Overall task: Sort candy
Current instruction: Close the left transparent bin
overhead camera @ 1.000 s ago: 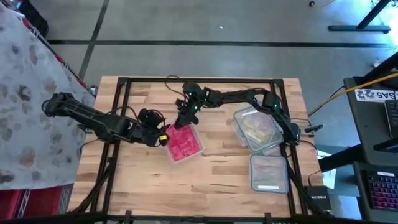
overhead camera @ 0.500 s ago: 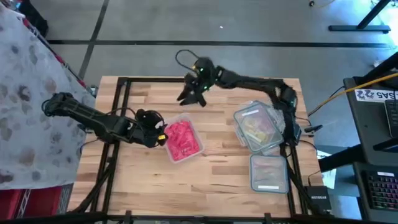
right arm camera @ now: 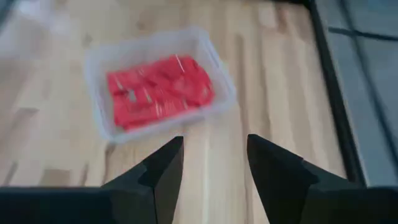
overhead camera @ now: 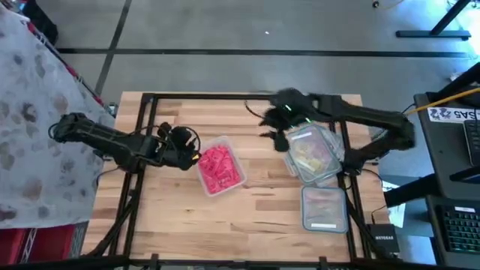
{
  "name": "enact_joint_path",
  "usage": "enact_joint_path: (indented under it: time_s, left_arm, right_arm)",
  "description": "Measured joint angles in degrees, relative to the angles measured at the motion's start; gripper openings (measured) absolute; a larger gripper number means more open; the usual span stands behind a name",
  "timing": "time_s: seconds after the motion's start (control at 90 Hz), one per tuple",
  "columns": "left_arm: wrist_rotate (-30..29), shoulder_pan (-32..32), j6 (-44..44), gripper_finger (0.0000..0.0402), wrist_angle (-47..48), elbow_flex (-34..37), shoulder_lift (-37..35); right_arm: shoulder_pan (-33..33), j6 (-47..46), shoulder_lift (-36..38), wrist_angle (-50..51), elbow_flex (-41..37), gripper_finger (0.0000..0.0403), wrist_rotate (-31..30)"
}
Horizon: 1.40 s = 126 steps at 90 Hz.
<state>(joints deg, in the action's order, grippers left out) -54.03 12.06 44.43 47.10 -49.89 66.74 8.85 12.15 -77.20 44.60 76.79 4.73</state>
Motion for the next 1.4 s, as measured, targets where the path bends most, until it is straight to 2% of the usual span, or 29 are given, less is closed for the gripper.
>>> enact_joint_path:
  time_s: [0.1, 0.178, 0.278, 0.422, 0.556, 0.733, 0.9, 1.1, 1.222, 1.4]
  left_arm:
    - [-0.2, -0.8, -0.4, 0.0151, -0.1, 0.0, 0.0]
    - [0.0, -0.8, -0.2, 0.0151, -0.1, 0.0, 0.0]
    - [2.7, 0.0, 1.8, 0.0151, -0.2, 0.0, 0.0]
    - [6.6, 2.6, 6.5, 0.0151, -0.5, 0.0, 0.0]
    - [7.0, 6.2, 10.5, 0.0151, -2.8, 0.0, 0.1]
    - [6.6, 9.0, 10.5, 0.0151, -5.0, 0.0, 0.1]
    - [5.9, 9.3, 7.1, 0.0151, -6.4, 0.0, 0.1]
    - [6.0, 9.4, 2.9, 0.0151, -6.1, 0.0, 0.6]
    - [6.7, 9.4, 1.4, 0.0151, -6.0, 0.0, 1.7]
    - [7.4, 10.1, -0.5, 0.0151, -6.0, 0.0, 3.9]
  right_arm:
    - [-8.6, -9.7, 7.5, 0.0, -8.3, 0.0165, -12.2]
    - [-14.8, -18.5, 12.6, 0.1, -13.6, 0.0165, -18.0]
    - [-20.4, -28.0, 16.8, -1.4, -19.3, 0.0166, -16.6]
    - [-24.4, -25.4, 17.8, -3.1, -23.5, 0.0166, -14.1]
    - [-28.2, -20.7, 15.7, 2.9, -23.2, 0.0173, -11.1]
    - [-37.6, -24.0, 12.4, 16.4, -18.6, 0.0208, -8.7]
    - [-45.4, -28.6, 8.0, 28.7, -14.9, 0.0241, -15.5]
    - [-50.8, -29.0, 1.7, 30.6, -15.0, 0.0261, -19.7]
    - [-52.6, -33.1, -2.5, 31.1, -15.0, 0.026, -23.8]
    - [-52.4, -41.9, -7.1, 36.9, -15.0, 0.026, -23.4]
